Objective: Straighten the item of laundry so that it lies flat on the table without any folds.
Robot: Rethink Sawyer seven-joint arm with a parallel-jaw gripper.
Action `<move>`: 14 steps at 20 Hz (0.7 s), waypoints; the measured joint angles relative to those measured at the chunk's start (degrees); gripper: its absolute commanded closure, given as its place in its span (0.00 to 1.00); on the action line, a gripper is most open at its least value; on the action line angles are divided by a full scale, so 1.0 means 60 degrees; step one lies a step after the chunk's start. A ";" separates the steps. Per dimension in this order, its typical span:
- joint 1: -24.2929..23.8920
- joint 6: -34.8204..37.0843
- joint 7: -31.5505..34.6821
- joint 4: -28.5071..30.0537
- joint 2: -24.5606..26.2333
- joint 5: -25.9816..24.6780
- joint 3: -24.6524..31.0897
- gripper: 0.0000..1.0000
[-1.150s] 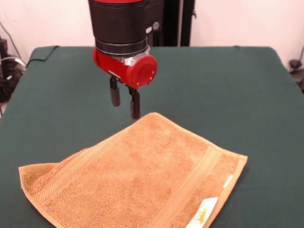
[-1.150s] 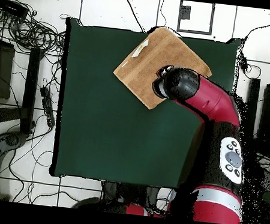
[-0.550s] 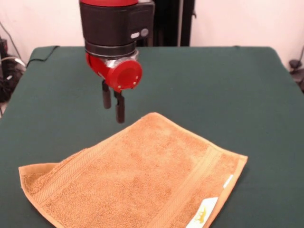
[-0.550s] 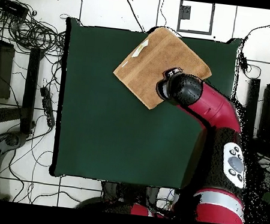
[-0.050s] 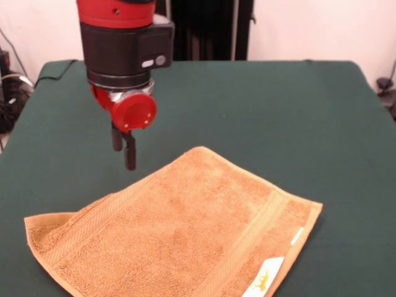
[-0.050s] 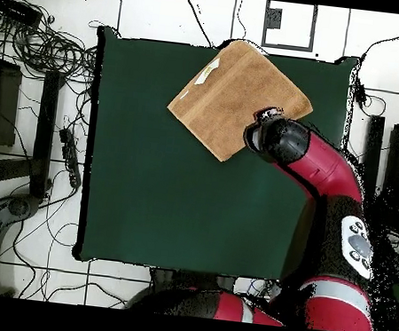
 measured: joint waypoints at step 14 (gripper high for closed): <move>-0.0564 -0.1184 0.0000 0.1051 0.0158 0.0127 0.0598 0.00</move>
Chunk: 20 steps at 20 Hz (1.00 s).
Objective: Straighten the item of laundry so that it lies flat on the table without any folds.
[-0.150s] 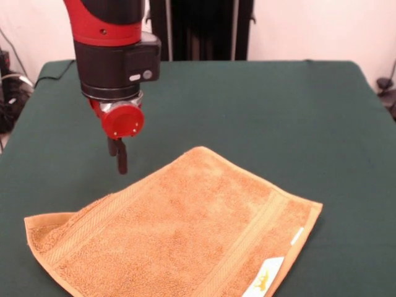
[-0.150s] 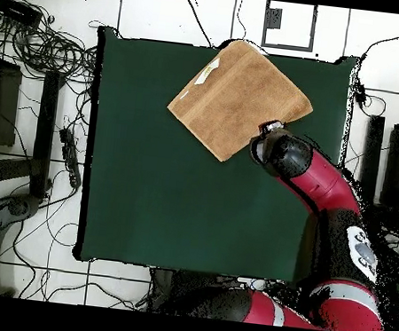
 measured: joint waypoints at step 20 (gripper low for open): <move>0.0572 0.0219 0.0000 0.0632 -0.0467 0.0648 0.0137 0.00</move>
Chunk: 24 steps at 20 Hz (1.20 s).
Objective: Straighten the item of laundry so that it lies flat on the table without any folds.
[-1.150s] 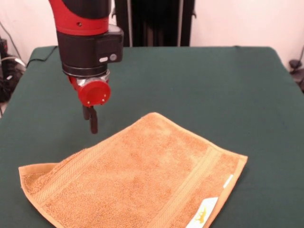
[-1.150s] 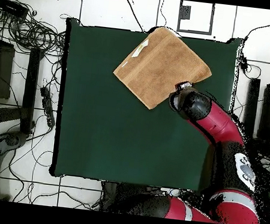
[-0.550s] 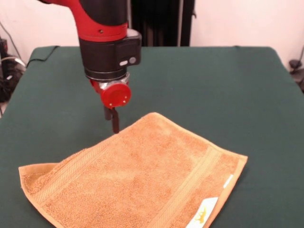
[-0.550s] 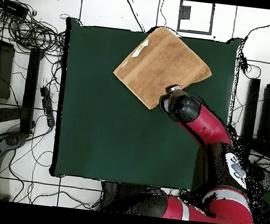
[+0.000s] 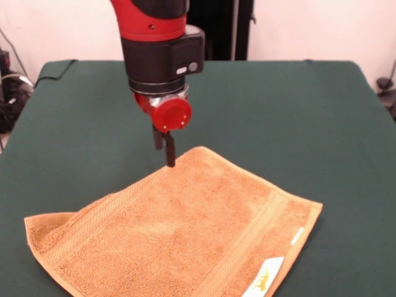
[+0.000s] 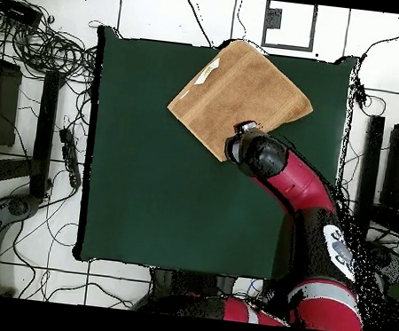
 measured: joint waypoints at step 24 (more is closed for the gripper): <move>0.0000 0.0344 0.0000 0.0091 -0.0120 0.0429 0.0052 0.00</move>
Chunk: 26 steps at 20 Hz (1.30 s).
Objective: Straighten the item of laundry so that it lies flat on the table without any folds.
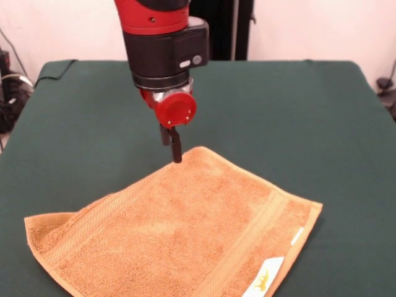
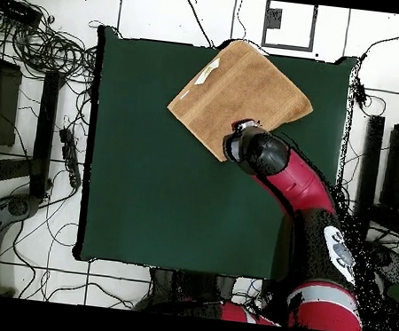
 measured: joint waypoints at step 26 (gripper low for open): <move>-0.0001 -0.1257 0.0000 0.0123 0.0700 -0.0002 0.0022 0.00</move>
